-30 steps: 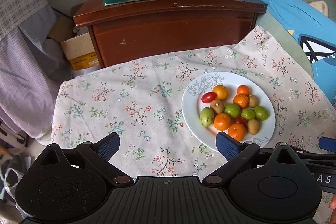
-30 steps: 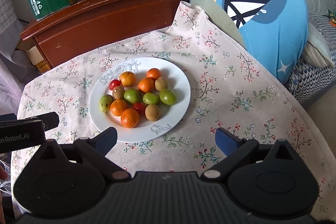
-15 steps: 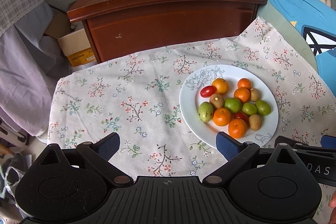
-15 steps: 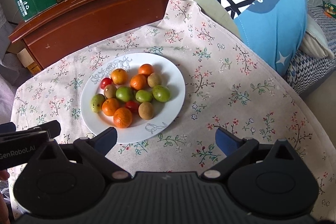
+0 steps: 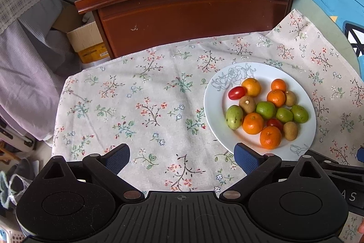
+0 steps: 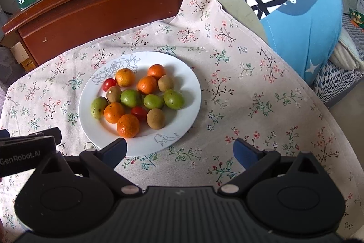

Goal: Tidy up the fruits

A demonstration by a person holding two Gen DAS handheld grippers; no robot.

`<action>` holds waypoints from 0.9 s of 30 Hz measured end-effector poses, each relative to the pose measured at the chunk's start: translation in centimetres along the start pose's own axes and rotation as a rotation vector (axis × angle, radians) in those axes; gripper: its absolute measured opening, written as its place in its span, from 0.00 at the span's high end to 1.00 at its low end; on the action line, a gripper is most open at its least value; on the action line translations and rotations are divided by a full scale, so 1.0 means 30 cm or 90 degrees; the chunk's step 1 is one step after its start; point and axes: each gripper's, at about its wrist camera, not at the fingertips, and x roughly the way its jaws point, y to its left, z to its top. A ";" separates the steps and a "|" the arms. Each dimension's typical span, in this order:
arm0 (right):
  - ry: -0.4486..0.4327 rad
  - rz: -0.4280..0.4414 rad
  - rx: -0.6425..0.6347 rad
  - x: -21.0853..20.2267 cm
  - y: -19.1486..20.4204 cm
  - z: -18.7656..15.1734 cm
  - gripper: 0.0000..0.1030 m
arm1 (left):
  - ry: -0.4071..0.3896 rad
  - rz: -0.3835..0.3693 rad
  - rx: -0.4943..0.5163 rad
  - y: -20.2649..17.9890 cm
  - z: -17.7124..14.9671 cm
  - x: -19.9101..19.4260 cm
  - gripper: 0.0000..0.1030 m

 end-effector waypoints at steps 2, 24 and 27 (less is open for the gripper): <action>0.000 -0.001 0.002 0.002 -0.002 0.001 0.03 | 0.001 -0.001 -0.001 0.000 0.001 0.003 0.04; 0.006 -0.005 0.000 0.036 0.016 0.010 0.03 | 0.008 0.015 0.006 -0.004 0.009 0.039 0.04; 0.010 -0.006 0.001 0.042 0.015 0.009 0.03 | 0.009 0.017 0.010 -0.006 0.010 0.044 0.04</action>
